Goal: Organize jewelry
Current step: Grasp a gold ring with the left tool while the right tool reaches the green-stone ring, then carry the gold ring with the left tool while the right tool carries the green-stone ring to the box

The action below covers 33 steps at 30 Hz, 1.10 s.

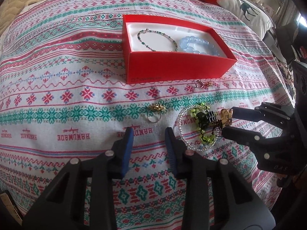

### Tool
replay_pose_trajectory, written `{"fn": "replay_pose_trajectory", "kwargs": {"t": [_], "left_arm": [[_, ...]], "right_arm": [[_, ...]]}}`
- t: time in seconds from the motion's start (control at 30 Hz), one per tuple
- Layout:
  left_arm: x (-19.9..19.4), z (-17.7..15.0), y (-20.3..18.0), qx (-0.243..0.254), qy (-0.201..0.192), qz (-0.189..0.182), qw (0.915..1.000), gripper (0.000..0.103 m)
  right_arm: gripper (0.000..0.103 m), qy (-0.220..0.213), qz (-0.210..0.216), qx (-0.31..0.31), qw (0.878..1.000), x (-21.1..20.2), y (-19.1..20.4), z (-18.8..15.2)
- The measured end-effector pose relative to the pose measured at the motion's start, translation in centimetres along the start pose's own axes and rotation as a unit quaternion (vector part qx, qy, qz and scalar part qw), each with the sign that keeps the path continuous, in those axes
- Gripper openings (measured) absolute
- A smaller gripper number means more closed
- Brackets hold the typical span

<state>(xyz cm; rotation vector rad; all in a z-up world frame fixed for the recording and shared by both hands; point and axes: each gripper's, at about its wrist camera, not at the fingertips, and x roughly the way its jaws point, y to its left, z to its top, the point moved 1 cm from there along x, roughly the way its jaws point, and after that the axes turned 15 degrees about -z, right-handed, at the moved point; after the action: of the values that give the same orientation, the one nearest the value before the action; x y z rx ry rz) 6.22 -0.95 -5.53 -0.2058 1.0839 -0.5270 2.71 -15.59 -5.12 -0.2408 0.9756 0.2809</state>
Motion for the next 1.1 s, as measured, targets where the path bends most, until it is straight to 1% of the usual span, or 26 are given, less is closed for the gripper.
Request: {"fn": "replay_pose_trajectory", "kwargs": {"t": [0.07, 0.1, 0.13, 0.2, 0.33, 0.4, 0.47, 0.63, 0.73, 0.87, 1.1], "left_arm": [[0.0, 0.1, -0.1, 0.001, -0.002, -0.003, 1.0, 0.034], [0.0, 0.2, -0.2, 0.001, -0.003, -0.005, 1.0, 0.034], [0.0, 0.3, -0.3, 0.002, -0.003, -0.006, 1.0, 0.034], [0.4, 0.6, -0.5, 0.005, -0.004, -0.005, 1.0, 0.034], [1.1, 1.2, -0.6, 0.002, -0.006, 0.002, 1.0, 0.034], [1.3, 1.5, -0.6, 0.002, -0.007, 0.004, 1.0, 0.032], [1.5, 1.7, -0.5, 0.004, -0.005, 0.01, 0.9999, 0.027], [2.3, 1.9, -0.8, 0.015, 0.005, 0.023, 0.9996, 0.019], [2.4, 1.9, -0.9, 0.017, 0.012, 0.021, 0.9996, 0.014], [2.5, 1.7, -0.8, 0.019, 0.018, 0.024, 0.9994, 0.006], [1.7, 1.1, -0.7, 0.017, 0.021, 0.021, 0.9994, 0.003]], "right_arm": [[0.037, 0.001, 0.001, 0.005, 1.0, 0.2, -0.1, 0.1], [0.03, 0.003, 0.001, 0.008, 1.0, 0.3, -0.2, 0.1], [0.03, 0.005, 0.002, 0.01, 1.0, 0.4, -0.4, 0.1], [0.03, 0.008, 0.006, 0.016, 1.0, 0.4, -0.5, 0.2], [0.03, 0.003, 0.001, 0.016, 1.0, -0.5, -0.9, 0.0], [0.03, -0.001, 0.0, 0.016, 1.0, -0.9, -1.0, 0.0], [0.03, -0.003, -0.001, 0.018, 1.0, -1.3, -1.2, -0.1], [0.03, -0.001, -0.005, 0.019, 1.0, -1.7, -1.5, -0.2], [0.03, 0.002, -0.008, 0.019, 1.0, -1.7, -1.7, -0.1], [0.03, 0.006, -0.011, 0.02, 1.0, -1.8, -1.7, -0.1], [0.03, 0.007, -0.013, 0.021, 1.0, -2.2, -1.7, 0.1]]}}
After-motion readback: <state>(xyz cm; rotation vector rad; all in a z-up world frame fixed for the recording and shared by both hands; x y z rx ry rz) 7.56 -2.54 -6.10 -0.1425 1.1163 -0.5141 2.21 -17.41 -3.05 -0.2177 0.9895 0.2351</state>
